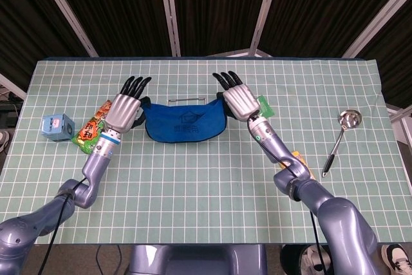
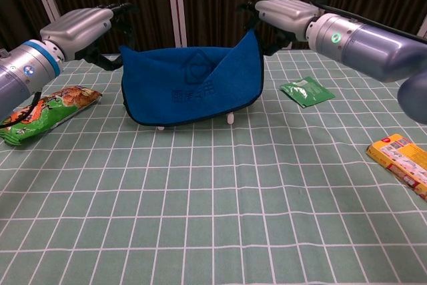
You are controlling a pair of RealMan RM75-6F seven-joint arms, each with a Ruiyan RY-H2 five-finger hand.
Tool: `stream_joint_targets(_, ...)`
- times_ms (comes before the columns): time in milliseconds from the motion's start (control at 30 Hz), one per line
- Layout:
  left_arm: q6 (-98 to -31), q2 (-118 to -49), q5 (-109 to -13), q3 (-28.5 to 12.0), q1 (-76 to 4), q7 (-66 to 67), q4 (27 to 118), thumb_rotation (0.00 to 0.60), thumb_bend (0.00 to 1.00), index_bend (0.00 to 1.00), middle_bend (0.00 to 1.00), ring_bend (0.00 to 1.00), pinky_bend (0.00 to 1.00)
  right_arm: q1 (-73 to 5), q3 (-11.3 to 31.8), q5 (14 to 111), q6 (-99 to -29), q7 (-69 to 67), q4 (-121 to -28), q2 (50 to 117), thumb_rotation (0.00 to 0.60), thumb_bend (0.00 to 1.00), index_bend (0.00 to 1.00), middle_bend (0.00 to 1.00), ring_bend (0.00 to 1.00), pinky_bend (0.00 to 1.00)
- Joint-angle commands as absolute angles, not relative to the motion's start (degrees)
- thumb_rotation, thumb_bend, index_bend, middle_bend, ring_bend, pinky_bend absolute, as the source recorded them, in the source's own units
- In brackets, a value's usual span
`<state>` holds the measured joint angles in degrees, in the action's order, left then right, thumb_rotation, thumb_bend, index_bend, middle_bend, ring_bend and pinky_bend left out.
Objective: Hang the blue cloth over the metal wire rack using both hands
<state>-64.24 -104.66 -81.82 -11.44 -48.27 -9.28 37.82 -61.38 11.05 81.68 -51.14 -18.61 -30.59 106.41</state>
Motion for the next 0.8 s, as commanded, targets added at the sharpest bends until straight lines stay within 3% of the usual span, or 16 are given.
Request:
stream_joint_targets(33,-64.17,-104.88,-81.86,-11.21,-48.21,-9.5,37.34,0.6,0.53,0.82,0.0,0.0,0.0,-61.21,10.94,81.59,-50.76,-18.79,-30.13,106.57,0.6,0.59,0.64,0.04,0.0,0.01)
stream_joint_targets(633,-63.62,-105.65,-81.56,-10.85,-48.29,-10.13,36.22,0.6,0.53,0.82,0.0,0.0,0.0,-59.91,9.77,82.28,-50.3,-21.19,-27.98,106.66,0.6,0.56,0.64,0.04,0.0,0.01)
stream_joint_targets(733,-63.5,-105.64,-81.5,-10.82,-48.31,-10.17,36.3,0.6,0.53,0.82,0.0,0.0,0.0,-59.68,9.6,82.3,-50.0,-21.33,-27.79,106.55,0.6,0.53,0.53,0.04,0.0,0.01)
stream_joint_targets(800,-63.46,-105.68,-81.51,-10.76,-48.32,-10.12,36.33,0.6,0.53,0.82,0.0,0.0,0.0,-59.55,9.36,82.45,-49.7,-21.63,-27.99,106.33,0.6,0.47,0.38,0.04,0.0,0.01)
